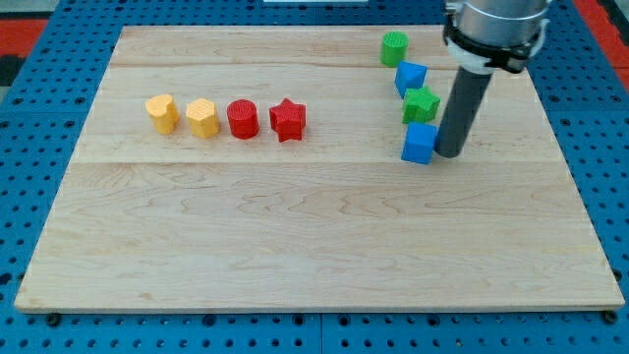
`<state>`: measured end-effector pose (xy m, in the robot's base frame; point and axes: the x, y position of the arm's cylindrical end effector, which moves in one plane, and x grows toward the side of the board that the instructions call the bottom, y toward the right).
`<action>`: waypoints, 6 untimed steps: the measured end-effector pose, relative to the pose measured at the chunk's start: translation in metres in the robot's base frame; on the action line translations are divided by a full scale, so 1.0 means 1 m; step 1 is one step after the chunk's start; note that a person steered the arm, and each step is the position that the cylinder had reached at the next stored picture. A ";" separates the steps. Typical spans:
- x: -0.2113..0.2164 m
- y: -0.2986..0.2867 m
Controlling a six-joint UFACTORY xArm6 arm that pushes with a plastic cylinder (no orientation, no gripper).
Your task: Slide the green star slightly left
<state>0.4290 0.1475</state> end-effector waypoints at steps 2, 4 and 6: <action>-0.037 0.045; -0.051 0.061; -0.058 0.043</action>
<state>0.3706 0.1906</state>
